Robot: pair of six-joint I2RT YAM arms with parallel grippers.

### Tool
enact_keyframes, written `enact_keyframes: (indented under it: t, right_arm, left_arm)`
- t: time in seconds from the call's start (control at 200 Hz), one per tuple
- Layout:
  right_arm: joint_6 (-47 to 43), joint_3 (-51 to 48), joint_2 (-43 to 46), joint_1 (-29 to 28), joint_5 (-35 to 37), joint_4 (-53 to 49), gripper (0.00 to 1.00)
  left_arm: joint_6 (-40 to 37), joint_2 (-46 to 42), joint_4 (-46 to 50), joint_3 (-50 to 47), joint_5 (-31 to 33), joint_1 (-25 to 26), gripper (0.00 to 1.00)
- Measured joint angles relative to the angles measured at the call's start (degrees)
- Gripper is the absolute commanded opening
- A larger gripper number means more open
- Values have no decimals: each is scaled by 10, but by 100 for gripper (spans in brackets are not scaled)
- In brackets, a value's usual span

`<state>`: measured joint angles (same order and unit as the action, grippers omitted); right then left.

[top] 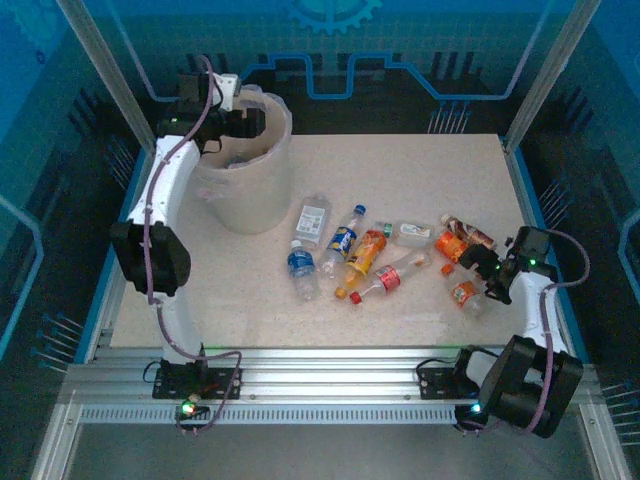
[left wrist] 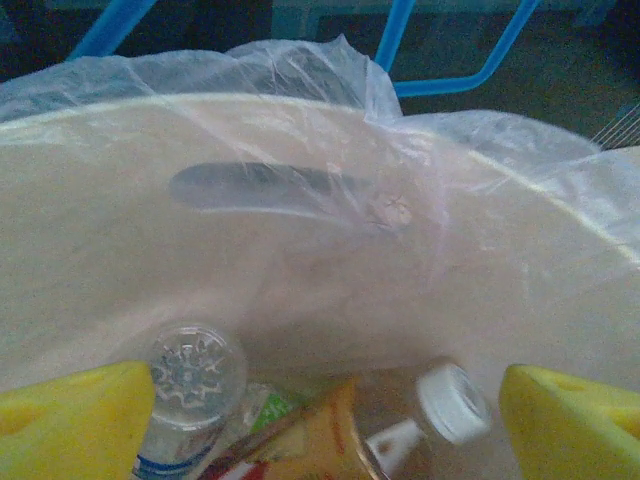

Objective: Put the plastic bottles in the bin

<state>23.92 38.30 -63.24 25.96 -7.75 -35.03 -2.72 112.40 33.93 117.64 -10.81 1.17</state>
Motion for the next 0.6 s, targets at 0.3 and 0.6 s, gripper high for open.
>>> enact_keyframes:
  t: [0.3,0.6]
  right_arm:
    - [0,-9,-7,1,2,-1,100]
    - [0,-26,-18,3,-5,-3,100]
  left_arm:
    - [44,-138,-7,-64,-2,0,99]
    - [88,-303,-83,-238,3,38,99]
